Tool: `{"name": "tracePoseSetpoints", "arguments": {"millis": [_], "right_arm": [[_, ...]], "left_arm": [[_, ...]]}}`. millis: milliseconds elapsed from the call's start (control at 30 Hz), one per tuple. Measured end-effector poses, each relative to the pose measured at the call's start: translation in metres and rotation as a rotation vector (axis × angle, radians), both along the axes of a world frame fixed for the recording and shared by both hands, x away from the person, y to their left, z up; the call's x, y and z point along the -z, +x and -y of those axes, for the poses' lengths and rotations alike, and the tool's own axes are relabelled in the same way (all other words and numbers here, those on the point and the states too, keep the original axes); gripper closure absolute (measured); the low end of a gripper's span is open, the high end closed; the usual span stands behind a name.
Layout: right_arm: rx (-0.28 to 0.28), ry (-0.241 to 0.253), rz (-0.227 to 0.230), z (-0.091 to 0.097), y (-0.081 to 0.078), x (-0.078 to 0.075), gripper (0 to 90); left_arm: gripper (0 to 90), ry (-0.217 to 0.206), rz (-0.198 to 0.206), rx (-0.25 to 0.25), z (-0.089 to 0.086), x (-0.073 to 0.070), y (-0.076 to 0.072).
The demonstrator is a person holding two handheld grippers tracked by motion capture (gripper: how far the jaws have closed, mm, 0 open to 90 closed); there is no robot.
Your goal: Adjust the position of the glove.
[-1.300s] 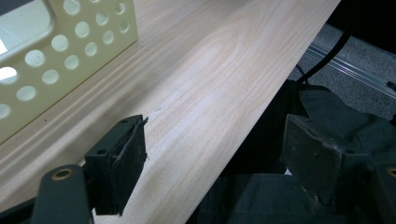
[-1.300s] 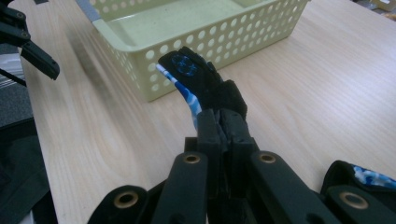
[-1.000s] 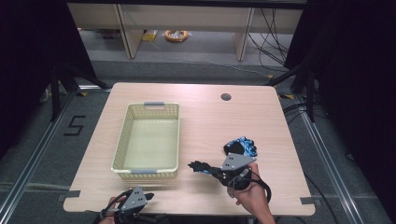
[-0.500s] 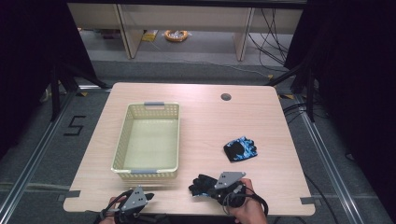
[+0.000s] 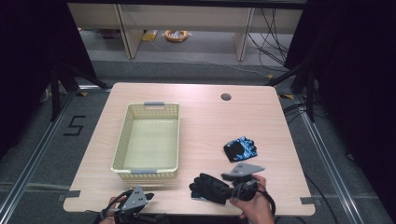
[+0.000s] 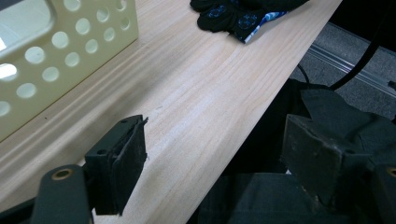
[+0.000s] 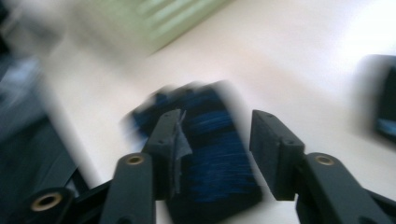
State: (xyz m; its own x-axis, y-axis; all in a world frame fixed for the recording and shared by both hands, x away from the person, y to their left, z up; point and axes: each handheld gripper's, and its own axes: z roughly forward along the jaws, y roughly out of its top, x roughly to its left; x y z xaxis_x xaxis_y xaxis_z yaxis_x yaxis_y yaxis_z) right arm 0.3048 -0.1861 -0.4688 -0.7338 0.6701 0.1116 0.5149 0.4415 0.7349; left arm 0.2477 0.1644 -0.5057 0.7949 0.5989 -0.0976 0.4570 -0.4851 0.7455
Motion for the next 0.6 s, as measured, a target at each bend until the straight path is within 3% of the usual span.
{"name": "tracePoseSetpoints", "arguments": {"millis": [33, 67, 133, 200, 233, 367, 400, 467, 600], "right_arm": [[0.104, 0.022, 0.009, 0.013, 0.004, -0.006, 52.3], [0.163, 0.034, 0.029, 0.021, 0.008, -0.007, 51.9], [0.335, 0.079, 0.004, 0.045, 0.02, -0.007, 49.9], [0.38, 0.071, 0.01, 0.059, 0.027, -0.004, 48.6], [0.428, 0.072, 0.006, 0.067, 0.032, -0.001, 48.6], [0.487, 0.106, -0.032, 0.081, 0.043, 0.007, 48.4], [0.503, 0.095, -0.035, 0.083, 0.045, 0.008, 48.3], [0.525, 0.093, -0.047, 0.084, 0.049, 0.011, 48.2], [0.538, 0.102, -0.078, 0.084, 0.061, 0.017, 46.5]], "left_arm": [[21.7, -0.001, 0.001, -0.001, 0.0, 0.0, 0.0], [21.7, -0.02, 0.001, -0.004, 0.002, 0.0, -0.001], [21.7, -0.019, 0.005, 0.012, 0.002, 0.0, -0.001], [21.8, -0.024, 0.01, 0.011, 0.003, 0.001, 0.0], [21.7, -0.036, -0.009, -0.005, 0.004, 0.001, -0.001], [21.8, -0.018, 0.008, 0.008, 0.003, 0.001, 0.0], [21.8, -0.003, 0.011, 0.017, 0.002, 0.001, 0.001], [21.8, -0.009, -0.005, -0.001, 0.003, 0.002, 0.0], [21.8, -0.021, 0.009, 0.006, 0.003, 0.001, 0.0]]}}
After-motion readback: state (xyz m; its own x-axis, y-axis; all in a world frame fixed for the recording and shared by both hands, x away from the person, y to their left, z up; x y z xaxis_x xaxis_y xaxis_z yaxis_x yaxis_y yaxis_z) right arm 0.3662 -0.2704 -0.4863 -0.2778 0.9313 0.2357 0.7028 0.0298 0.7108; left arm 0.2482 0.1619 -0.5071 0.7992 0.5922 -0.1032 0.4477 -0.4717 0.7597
